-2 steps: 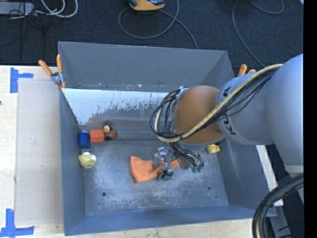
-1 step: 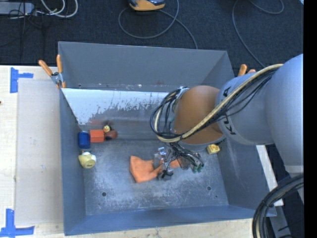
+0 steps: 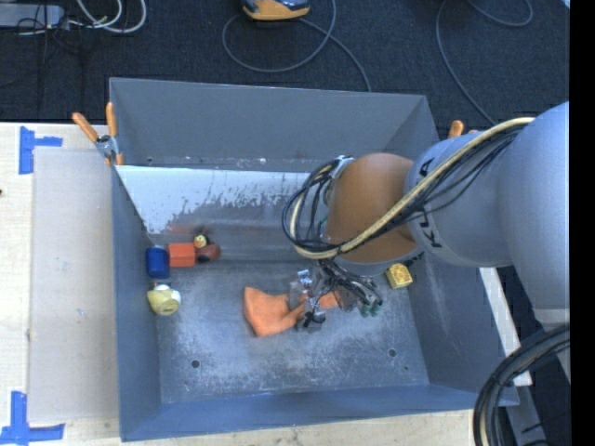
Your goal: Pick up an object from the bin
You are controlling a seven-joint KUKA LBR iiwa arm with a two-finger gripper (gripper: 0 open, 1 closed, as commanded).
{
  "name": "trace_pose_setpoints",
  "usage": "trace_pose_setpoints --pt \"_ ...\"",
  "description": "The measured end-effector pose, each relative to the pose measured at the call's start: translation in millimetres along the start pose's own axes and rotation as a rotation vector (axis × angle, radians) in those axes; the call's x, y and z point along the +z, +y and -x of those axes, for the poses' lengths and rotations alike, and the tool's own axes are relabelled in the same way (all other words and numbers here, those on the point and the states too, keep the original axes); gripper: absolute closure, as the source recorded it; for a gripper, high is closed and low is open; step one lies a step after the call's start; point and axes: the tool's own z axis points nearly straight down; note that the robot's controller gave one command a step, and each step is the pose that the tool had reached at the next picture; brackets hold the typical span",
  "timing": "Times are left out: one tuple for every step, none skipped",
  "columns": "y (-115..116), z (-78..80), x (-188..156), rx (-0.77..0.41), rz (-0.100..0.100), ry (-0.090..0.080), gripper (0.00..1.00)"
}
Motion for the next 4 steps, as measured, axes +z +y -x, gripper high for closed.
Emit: trace_pose_setpoints --pt "-3 7.3 0 -0.001 0.000 -0.001 1.00" --pt "-7 4.6 0 -0.011 0.001 -0.001 1.00" --pt "-10 11.4 -2 -0.011 0.000 0.000 1.00" --pt "-18 14.1 -1 -0.031 0.001 -0.003 1.00"
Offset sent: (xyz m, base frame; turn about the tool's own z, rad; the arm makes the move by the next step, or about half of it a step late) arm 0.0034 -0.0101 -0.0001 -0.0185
